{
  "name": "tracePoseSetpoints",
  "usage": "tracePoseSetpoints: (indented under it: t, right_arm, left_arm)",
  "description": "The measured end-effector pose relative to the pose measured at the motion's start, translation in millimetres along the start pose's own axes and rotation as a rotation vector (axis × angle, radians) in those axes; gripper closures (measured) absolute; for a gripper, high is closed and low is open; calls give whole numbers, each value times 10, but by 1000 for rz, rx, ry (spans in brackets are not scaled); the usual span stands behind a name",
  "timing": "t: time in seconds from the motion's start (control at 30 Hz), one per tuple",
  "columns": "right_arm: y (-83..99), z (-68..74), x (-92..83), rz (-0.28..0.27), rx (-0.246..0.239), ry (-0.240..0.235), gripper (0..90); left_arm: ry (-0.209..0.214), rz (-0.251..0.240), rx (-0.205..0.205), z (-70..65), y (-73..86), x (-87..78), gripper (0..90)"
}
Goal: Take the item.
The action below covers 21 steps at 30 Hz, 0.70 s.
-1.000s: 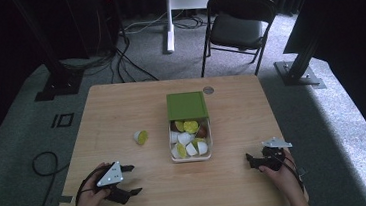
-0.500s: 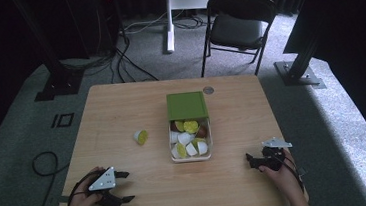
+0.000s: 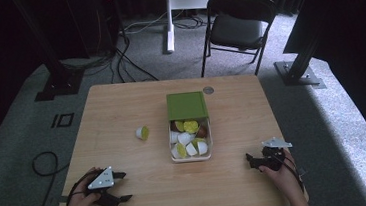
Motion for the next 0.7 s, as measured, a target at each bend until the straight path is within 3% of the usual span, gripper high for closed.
tracePoseSetpoints:
  t: [0.3,0.43,0.7]
  right_arm:
    - [0,0,0,0,0,0,123]
    - [0,0,0,0,0,0,123]
    - [0,0,0,0,-1,0,123]
  left_arm:
    - [-41,6,-60,58,14,-2,148]
    - [-85,28,-109,93,26,22,49]
    - [-86,28,-112,95,26,24,23]
Point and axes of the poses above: each handheld gripper's, and its own axes: x roughly forward along the jaws, y roughly out of its underside, z roughly to its left, the point moved 8 cm from there along x, roughly forward along the jaws, and after that the axes turned 5 degrees about y, right-handed, at the moved point
